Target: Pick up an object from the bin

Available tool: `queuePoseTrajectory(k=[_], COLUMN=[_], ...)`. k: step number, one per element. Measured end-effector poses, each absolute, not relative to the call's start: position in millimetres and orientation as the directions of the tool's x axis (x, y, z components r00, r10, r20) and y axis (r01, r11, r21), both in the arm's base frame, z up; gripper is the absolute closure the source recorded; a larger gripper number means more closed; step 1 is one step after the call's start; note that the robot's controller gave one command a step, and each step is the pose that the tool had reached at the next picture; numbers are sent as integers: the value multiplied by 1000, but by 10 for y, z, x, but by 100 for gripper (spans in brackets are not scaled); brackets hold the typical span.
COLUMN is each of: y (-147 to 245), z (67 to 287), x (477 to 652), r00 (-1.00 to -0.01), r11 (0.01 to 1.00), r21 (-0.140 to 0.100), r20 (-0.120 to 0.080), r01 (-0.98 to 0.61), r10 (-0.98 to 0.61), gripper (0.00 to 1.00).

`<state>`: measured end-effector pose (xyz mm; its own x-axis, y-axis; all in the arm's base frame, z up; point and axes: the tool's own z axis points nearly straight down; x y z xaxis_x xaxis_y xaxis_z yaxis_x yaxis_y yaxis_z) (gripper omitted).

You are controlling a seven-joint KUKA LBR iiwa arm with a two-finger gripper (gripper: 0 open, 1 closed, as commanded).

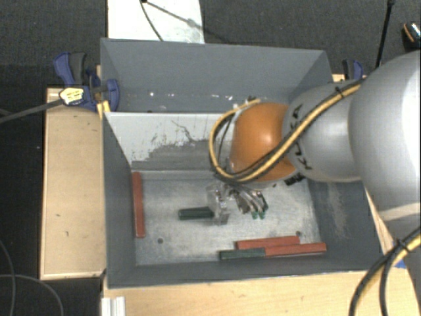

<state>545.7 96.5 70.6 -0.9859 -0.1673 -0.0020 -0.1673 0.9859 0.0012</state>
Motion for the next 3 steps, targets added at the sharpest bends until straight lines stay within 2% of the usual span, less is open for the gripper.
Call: queuePoseTrajectory(k=[1, 2, 3], y=[1376, 1297, 1974], z=[1978, 2904, 2900], x=[5609, 5467, 5535], r00=[-985, -983, -971], r11=[985, 983, 971], r21=[2, 1, 3], r20=[-12, -11, -7], r01=[-175, -183, -240], r10=[-175, -183, -240], gripper=[100, 100, 100])
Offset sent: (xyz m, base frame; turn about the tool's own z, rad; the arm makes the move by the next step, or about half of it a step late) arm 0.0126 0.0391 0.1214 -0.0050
